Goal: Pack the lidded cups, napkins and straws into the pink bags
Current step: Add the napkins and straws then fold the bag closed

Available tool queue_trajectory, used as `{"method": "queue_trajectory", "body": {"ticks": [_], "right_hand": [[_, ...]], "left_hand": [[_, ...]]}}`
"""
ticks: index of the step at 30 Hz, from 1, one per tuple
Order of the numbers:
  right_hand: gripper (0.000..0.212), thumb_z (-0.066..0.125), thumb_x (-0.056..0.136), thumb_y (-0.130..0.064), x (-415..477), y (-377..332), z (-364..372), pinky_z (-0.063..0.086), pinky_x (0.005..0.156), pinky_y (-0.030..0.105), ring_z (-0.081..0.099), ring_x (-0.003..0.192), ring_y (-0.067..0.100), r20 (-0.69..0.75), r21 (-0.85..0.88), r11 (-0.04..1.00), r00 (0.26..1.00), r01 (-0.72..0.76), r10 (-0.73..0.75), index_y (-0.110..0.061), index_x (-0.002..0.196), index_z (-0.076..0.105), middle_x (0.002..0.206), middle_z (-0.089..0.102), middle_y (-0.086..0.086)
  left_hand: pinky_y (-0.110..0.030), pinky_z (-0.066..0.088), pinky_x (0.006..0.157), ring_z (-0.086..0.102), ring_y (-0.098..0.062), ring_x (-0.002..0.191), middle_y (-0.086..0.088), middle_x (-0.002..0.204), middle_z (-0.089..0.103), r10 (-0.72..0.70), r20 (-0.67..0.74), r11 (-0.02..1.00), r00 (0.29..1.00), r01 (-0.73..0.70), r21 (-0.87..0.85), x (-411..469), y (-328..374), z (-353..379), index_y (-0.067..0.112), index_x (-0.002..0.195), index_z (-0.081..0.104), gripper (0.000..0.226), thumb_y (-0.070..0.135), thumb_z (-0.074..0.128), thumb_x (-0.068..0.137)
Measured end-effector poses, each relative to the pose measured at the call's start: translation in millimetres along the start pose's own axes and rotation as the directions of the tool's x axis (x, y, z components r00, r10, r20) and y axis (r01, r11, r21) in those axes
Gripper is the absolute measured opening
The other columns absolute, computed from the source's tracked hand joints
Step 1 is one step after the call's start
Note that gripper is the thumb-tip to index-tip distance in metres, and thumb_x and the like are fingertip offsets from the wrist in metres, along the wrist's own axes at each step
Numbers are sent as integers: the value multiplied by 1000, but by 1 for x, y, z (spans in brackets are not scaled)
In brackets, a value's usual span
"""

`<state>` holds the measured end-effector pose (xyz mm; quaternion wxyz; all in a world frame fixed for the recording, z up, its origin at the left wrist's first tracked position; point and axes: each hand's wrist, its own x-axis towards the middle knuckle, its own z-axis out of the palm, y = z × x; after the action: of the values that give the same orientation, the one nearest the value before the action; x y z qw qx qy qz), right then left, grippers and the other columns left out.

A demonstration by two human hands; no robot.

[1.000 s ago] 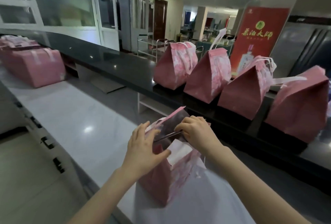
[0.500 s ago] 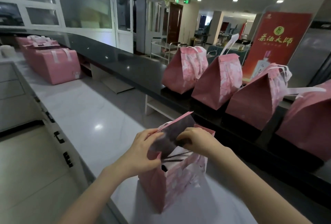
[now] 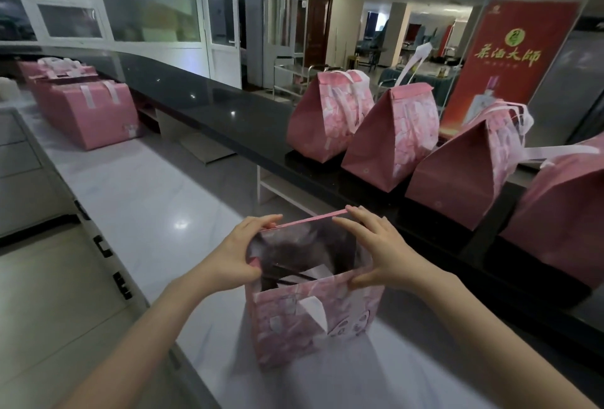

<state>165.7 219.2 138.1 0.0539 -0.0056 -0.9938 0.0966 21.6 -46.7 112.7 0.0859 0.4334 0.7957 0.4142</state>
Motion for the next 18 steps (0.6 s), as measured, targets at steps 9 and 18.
{"method": "queue_trajectory", "body": {"ticks": [9,18], "right_hand": [[123,72,51,-71,31,-8,12,-16,112,49,-16,145,12,-4,-118,972,979,-201,202,-53,143,-8,160,2,-7],[108,70,52,-75,31,-36,26,-10,112,56,31,126,13,-103,-42,868,867,-494,488,-48,143,19,125,28,-13]], "left_hand": [[-20,45,100,34,-11,132,11,137,36,93,132,995,987,-90,-31,62,-29,-17,36,138,40,85,-10,61,69],[-36,28,115,18,-9,143,15,150,24,202,284,979,937,-183,-92,96,-51,-26,52,138,33,86,38,79,67]]}}
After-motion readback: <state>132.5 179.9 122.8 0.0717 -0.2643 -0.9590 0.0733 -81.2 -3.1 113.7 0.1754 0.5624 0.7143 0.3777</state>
